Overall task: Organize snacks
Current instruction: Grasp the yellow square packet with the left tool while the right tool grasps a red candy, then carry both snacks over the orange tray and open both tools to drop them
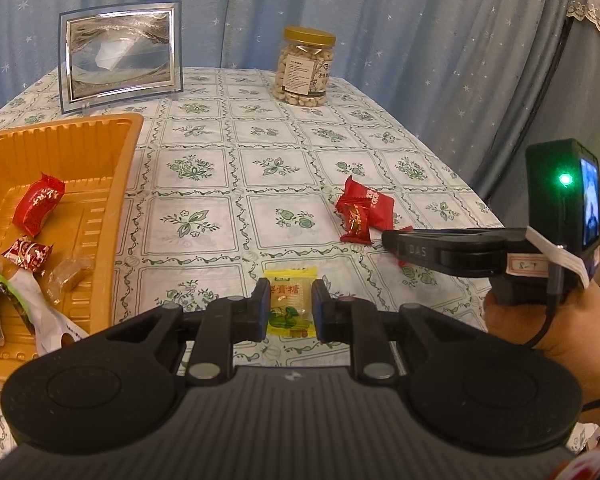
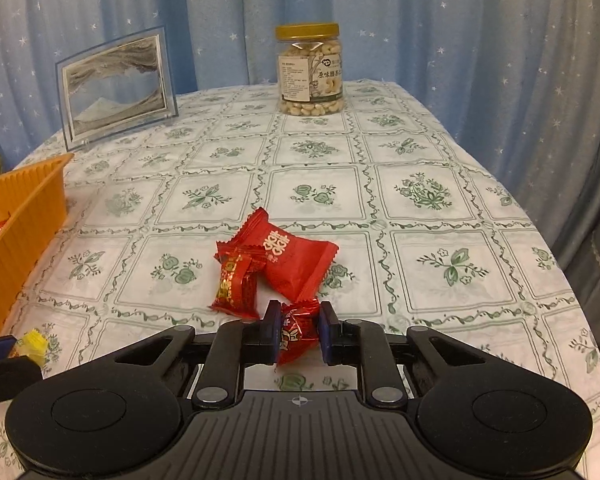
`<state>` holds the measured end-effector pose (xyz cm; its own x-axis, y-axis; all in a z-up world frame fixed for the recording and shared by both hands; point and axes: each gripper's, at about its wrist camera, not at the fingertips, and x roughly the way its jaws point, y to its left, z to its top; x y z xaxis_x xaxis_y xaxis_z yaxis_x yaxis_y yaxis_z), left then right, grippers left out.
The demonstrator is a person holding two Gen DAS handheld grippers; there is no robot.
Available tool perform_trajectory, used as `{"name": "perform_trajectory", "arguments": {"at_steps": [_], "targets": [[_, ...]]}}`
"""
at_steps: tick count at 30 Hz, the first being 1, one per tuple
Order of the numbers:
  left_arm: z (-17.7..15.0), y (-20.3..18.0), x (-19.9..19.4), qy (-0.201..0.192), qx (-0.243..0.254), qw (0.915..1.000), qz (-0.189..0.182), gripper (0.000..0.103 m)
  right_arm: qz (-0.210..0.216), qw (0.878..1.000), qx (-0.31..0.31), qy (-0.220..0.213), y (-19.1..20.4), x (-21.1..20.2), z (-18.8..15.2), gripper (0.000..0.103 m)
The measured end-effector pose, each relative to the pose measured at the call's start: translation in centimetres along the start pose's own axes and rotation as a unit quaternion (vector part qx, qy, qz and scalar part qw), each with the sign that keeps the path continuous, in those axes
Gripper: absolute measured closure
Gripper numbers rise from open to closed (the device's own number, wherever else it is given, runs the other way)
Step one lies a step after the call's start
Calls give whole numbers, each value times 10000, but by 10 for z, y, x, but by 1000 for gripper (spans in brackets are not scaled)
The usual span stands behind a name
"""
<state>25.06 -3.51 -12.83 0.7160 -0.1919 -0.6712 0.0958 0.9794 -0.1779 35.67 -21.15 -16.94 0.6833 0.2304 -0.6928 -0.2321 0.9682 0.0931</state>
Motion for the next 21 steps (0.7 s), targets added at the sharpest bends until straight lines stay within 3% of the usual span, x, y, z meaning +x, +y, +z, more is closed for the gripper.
{"name": "perform_trajectory", "arguments": {"at_steps": [10, 21], "targets": [[-8, 4, -30, -26, -113, 9999, 70, 84, -13, 9994, 285, -208, 14, -61, -12, 84], [-22, 15, -90, -179, -239, 9994, 167, 84, 130, 9981, 576, -180, 50, -135, -39, 84]]}}
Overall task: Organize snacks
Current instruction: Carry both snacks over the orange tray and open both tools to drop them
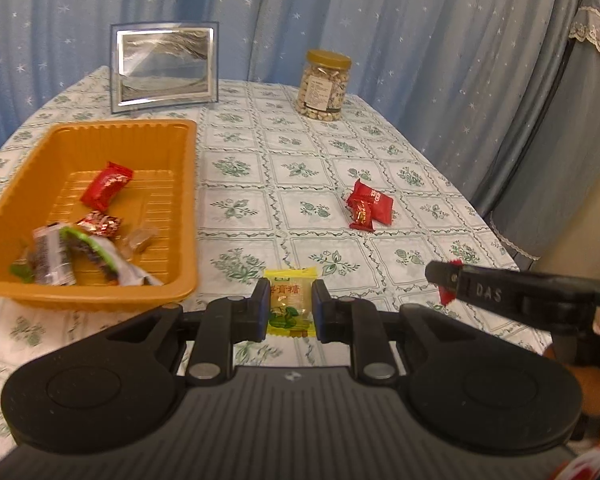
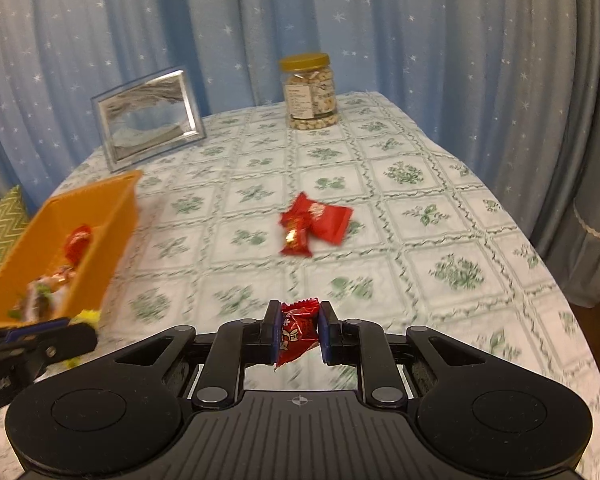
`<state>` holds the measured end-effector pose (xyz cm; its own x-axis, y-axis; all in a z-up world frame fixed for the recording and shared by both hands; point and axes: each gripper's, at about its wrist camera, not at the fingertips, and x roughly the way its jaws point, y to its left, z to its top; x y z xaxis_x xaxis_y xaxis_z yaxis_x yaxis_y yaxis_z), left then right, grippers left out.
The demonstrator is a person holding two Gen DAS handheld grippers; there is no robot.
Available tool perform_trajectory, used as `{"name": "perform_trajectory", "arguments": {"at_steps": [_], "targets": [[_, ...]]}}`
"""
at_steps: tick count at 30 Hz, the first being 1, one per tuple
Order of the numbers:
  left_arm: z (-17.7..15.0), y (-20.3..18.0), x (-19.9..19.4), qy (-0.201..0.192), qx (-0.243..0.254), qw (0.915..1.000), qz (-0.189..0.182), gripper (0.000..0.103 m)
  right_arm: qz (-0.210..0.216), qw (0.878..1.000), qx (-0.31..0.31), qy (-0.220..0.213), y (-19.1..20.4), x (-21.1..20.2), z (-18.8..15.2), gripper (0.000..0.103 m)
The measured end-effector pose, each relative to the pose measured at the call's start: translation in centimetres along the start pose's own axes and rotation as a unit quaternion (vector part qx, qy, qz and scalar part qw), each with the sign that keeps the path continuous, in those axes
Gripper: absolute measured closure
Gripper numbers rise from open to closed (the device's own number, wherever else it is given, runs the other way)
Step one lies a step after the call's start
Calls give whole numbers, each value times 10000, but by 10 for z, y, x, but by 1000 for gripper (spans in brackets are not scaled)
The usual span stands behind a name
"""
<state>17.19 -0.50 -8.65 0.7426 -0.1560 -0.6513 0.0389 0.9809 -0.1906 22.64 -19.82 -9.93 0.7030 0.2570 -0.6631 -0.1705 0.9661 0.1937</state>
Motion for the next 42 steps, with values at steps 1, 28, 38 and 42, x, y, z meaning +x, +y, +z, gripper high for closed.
{"name": "perform_trajectory", "arguments": {"at_steps": [1, 28, 38, 42], "targets": [[-1, 2, -6, -24, -13, 10000, 20, 84, 41, 10000, 8, -13, 4, -6, -2, 84], [-10, 88, -128, -580, -754, 9912, 919, 84, 1083, 9900, -880, -208, 149, -70, -15, 84], [-2, 113, -125, -601, -894, 9890, 1012, 84, 1309, 9852, -1094, -183, 174, -54, -6, 84], [8, 126, -115, -585, -964, 9878, 1072, 84, 1379, 9832, -1176, -232, 184, -40, 9, 84]]}}
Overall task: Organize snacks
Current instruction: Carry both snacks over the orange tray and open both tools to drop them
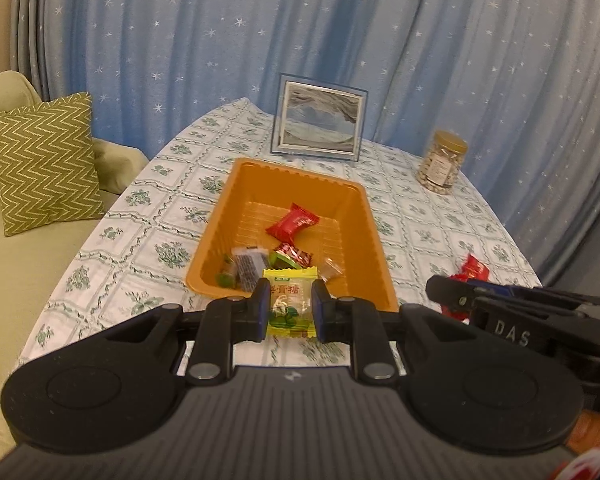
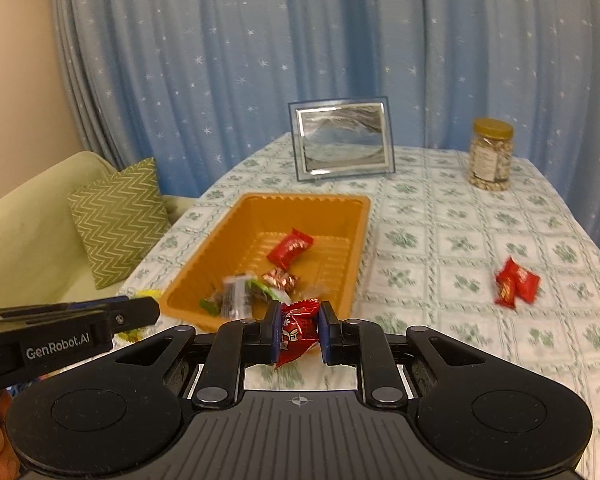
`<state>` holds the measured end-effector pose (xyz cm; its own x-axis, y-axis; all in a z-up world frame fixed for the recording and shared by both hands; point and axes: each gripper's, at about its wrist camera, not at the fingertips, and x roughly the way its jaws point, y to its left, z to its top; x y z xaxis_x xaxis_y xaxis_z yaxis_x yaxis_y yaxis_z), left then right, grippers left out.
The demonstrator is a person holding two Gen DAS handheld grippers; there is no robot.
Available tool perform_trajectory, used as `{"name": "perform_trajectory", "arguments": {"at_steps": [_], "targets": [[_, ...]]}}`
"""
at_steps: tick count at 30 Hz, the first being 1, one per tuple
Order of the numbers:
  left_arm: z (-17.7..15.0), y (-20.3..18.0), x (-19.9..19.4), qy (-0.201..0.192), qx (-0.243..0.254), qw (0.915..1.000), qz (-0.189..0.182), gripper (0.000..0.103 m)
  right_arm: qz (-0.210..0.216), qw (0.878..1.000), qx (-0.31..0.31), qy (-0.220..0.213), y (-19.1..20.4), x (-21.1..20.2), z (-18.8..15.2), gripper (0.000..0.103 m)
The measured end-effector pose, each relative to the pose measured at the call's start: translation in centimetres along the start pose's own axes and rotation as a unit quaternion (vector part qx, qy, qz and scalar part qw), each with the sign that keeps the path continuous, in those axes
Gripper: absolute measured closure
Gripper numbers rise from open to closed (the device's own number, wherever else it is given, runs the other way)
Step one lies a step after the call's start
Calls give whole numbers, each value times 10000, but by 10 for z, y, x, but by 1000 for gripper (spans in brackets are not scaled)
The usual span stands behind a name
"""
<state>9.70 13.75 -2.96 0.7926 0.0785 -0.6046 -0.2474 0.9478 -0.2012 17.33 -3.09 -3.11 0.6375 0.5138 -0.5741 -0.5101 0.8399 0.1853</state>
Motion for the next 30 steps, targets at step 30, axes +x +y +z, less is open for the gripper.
{"name": "perform_trajectory", "arguments": {"at_steps": [30], "targets": [[38, 50, 119, 378, 39, 9993, -29, 69, 194, 9989, -94, 412, 1, 144, 37, 84]]}}
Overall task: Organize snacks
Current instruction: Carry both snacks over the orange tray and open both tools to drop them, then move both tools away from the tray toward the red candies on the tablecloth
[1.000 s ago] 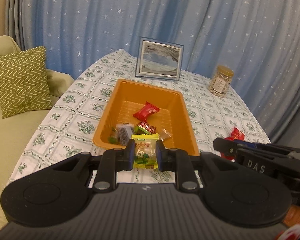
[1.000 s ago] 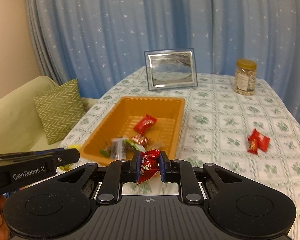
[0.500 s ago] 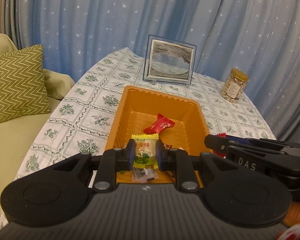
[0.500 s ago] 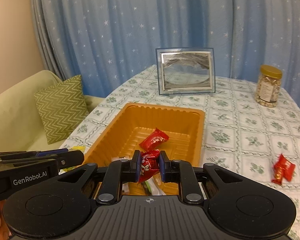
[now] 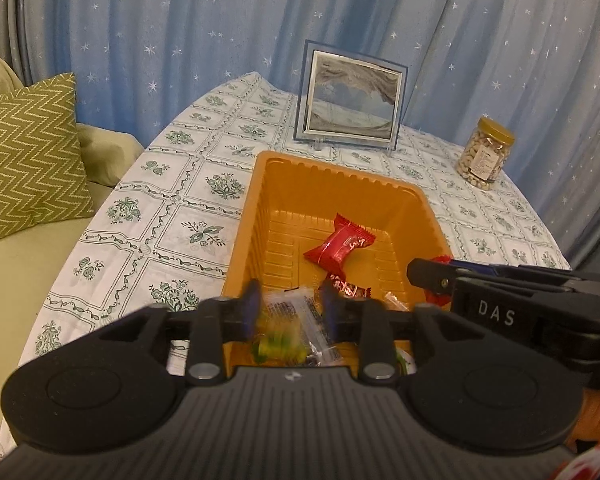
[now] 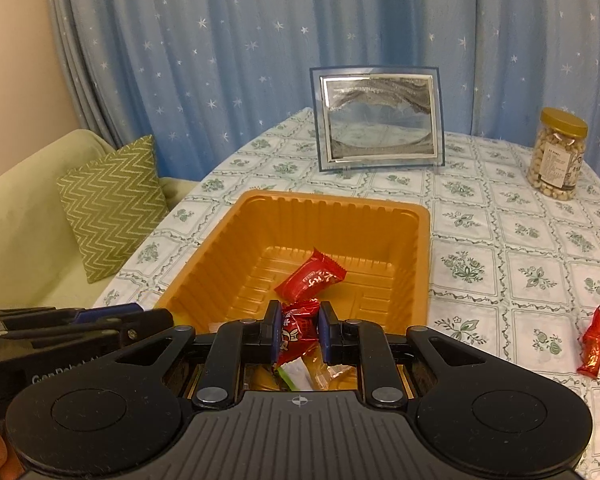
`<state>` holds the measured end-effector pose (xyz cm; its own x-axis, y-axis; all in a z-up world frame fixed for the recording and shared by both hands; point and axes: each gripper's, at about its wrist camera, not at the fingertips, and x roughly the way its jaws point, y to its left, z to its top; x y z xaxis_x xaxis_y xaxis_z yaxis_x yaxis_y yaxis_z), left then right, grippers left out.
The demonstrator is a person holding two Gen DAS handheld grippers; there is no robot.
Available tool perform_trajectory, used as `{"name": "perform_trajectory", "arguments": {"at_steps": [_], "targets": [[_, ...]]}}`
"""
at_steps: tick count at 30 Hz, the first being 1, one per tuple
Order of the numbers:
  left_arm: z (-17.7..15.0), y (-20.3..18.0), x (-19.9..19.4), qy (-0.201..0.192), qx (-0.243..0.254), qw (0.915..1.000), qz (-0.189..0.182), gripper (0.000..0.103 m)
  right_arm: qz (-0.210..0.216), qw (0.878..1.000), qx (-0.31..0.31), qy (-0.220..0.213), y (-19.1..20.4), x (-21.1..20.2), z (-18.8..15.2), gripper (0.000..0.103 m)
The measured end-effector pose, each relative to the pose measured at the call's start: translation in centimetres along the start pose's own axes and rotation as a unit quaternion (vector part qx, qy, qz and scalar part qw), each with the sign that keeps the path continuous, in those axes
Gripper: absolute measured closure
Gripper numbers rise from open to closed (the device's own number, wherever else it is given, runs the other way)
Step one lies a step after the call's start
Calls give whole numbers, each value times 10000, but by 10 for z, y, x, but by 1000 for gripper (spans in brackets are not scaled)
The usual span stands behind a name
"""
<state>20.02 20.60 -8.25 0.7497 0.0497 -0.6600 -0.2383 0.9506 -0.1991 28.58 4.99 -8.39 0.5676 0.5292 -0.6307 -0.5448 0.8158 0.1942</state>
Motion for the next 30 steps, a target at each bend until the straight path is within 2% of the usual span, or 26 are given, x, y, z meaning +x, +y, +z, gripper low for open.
{"name": "perform_trajectory", "arguments": {"at_steps": [5, 15, 16, 17, 19, 24, 30], "targets": [[-7, 4, -9, -38, 89, 9999, 112, 69, 63, 10000, 32, -13, 1, -2, -1, 84], [-14, 9, -25, -83, -46, 9998, 198, 68, 229, 9994, 205, -133, -3, -5, 4, 83], [-14, 9, -26, -81, -38, 9998, 203, 68, 277, 9992, 254, -127, -4, -4, 6, 80], [-14, 8, -27, -85, -30, 9997, 207, 67, 271, 9991, 306, -142, -6, -5, 6, 61], [-14, 7, -29, -97, -28, 9998, 199, 67, 272, 9982, 448, -295, -11, -11, 6, 33], [-16, 1, -36, -133, -21, 9997, 189, 63, 160, 9975, 588, -365, -23, -30, 3, 33], [-21, -14, -50, -169, 26, 9998, 132, 60, -205, 9959, 814, -337, -43, -65, -16, 33]]}}
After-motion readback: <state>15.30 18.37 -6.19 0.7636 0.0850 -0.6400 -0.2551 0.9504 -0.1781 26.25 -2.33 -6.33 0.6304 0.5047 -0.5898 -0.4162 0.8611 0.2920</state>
